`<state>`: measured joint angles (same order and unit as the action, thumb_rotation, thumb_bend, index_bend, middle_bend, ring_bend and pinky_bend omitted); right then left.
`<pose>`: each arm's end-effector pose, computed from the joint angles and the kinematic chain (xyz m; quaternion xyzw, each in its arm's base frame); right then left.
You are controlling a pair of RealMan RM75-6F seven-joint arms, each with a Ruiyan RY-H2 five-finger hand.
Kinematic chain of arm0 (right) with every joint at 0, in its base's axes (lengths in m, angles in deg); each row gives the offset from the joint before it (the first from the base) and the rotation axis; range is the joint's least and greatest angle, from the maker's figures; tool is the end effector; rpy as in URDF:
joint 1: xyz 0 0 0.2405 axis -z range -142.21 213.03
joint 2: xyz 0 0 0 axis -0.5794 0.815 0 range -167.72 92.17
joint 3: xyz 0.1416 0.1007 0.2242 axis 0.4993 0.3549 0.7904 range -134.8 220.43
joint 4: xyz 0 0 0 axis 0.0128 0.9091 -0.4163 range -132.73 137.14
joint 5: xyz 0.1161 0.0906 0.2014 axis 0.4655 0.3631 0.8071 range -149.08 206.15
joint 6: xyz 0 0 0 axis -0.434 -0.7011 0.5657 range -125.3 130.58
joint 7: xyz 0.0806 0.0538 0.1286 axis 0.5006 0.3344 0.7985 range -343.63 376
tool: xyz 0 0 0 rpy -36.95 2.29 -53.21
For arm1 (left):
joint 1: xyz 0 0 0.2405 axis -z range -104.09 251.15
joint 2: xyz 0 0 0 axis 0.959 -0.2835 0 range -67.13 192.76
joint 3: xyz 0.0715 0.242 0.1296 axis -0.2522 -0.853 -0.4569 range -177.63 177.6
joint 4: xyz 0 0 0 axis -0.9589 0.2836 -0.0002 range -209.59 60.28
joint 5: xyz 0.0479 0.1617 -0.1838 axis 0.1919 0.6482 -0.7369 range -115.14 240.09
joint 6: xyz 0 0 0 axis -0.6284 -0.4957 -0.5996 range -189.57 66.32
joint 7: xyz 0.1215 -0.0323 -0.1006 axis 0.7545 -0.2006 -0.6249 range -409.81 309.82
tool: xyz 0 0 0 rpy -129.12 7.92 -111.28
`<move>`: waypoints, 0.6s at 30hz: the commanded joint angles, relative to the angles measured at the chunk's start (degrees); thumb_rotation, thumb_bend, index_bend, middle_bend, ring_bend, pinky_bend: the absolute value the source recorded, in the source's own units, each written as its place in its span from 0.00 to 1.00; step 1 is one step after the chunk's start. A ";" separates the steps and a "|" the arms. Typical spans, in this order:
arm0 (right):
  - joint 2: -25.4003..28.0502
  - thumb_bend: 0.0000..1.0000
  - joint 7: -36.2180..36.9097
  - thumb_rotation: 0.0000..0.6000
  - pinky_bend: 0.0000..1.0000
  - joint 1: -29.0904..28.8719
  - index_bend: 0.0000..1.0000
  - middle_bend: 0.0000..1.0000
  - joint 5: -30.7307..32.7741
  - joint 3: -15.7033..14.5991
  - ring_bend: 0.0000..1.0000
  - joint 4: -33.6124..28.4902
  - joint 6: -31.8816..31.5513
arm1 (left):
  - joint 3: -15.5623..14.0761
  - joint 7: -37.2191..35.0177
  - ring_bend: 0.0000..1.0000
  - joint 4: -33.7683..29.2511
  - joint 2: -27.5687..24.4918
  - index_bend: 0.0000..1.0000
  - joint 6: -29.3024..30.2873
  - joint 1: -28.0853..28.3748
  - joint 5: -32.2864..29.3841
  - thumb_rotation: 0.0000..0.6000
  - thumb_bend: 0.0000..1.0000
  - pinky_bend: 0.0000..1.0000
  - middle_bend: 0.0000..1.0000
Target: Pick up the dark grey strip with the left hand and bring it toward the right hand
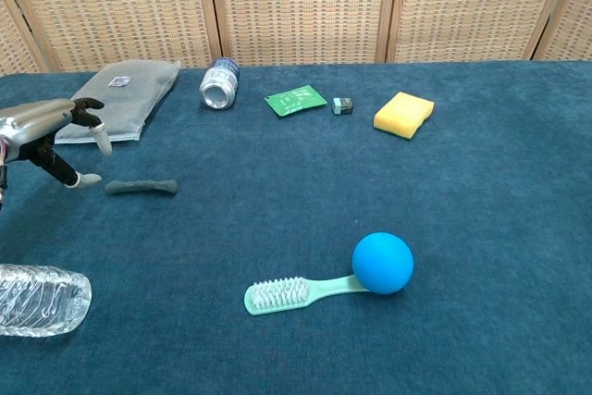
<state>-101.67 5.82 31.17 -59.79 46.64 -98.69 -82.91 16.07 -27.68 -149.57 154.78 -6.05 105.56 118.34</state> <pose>-0.3089 -0.2007 0.1238 0.6104 -0.3622 0.3922 0.5852 -0.2672 0.3928 -0.0414 -0.6395 -0.4594 -0.3136 0.5307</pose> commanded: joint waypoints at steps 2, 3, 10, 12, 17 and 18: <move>-0.03 0.00 0.06 1.00 0.00 -0.13 0.00 0.00 0.10 -0.02 0.00 0.06 0.18 | -0.42 0.07 0.00 1.59 1.29 0.45 -0.30 0.98 -0.99 1.00 0.31 0.00 0.00; -0.03 0.00 0.09 1.00 0.00 -0.16 0.00 0.00 0.13 -0.04 0.00 0.06 0.25 | -0.50 0.12 0.00 1.96 1.57 0.45 -0.25 1.16 -1.10 1.00 0.32 0.00 0.00; -0.01 0.00 0.38 1.00 0.00 -0.33 0.00 0.00 0.42 -0.07 0.00 0.19 0.54 | -0.79 0.09 0.00 5.02 3.80 0.46 -0.10 2.34 -2.04 1.00 0.32 0.00 0.00; -0.01 0.00 0.56 1.00 0.00 -0.47 0.00 0.00 0.75 -0.01 0.00 0.31 0.85 | -1.06 0.04 0.00 6.53 4.83 0.46 -0.62 2.63 -2.74 1.00 0.32 0.00 0.00; -0.09 0.00 0.67 1.00 0.00 -0.76 0.00 0.00 1.43 0.10 0.00 0.65 1.45 | -1.32 -1.07 0.00 10.10 7.15 0.48 -1.45 3.29 -3.30 1.00 0.34 0.00 0.00; -0.11 0.00 0.62 1.00 0.00 -0.80 0.00 0.00 1.49 0.10 0.00 0.69 1.51 | -1.32 -1.51 0.00 10.48 7.46 0.48 -1.55 3.35 -3.23 1.00 0.35 0.00 0.00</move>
<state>-101.77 6.45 30.38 -58.31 46.74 -98.02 -81.40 14.84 -28.67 -139.59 161.75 -7.31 108.69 115.21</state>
